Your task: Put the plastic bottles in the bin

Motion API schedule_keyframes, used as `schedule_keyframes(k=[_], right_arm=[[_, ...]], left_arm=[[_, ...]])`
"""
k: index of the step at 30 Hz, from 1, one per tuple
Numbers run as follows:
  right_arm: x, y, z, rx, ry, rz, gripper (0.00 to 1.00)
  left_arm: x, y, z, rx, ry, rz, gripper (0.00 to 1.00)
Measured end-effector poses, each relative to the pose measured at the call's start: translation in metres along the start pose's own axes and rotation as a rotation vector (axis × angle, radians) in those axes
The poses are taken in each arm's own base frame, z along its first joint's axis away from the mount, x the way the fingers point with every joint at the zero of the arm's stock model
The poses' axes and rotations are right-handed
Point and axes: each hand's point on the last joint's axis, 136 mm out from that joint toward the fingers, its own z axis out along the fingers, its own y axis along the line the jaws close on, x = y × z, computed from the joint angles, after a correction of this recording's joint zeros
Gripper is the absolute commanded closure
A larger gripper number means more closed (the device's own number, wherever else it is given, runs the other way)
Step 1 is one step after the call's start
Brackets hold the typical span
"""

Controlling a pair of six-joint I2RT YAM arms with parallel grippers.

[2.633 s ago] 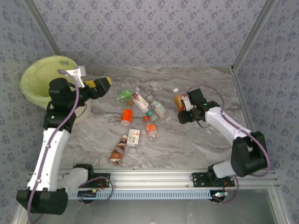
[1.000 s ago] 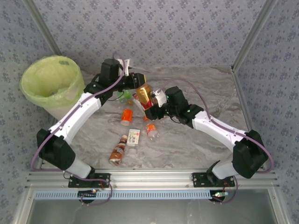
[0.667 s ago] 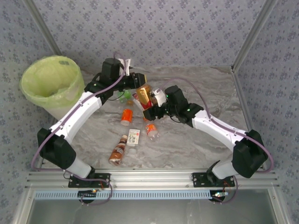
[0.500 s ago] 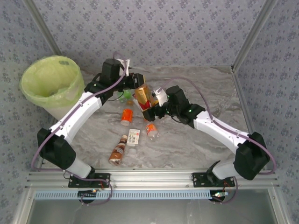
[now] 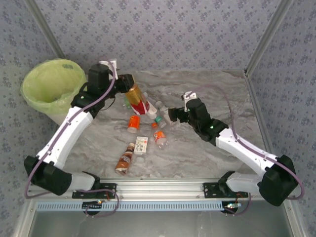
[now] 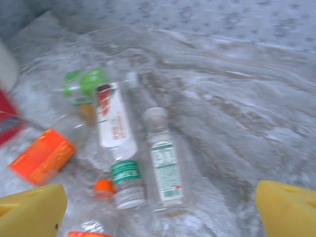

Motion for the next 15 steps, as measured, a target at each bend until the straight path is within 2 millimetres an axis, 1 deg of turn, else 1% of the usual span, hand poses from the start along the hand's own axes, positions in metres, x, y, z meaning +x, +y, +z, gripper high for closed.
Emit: schedule_keyframes(k=[5,7,10,13,15], right_arm=[[0.012,-0.044,-0.004,0.214,0.026,0.113,0.0],[0.014,-0.056,-0.007,0.264,0.022,0.154,0.0],[0.015,-0.067,-0.012,0.301,0.009,0.198,0.0],[0.017,-0.072,-0.015,0.318,0.006,0.224,0.0],[0.018,-0.074,-0.016,0.325,0.008,0.233,0.0]], left_arm=[[-0.032,0.017,-0.035,-0.089,-0.132,0.029,1.0],[-0.048,0.032,-0.049,-0.141,-0.186,0.024,1.0],[-0.075,0.059,-0.069,-0.216,-0.266,-0.004,1.0],[-0.1,0.083,-0.089,-0.259,-0.337,-0.052,1.0],[-0.117,0.094,-0.105,-0.282,-0.388,-0.073,1.0]])
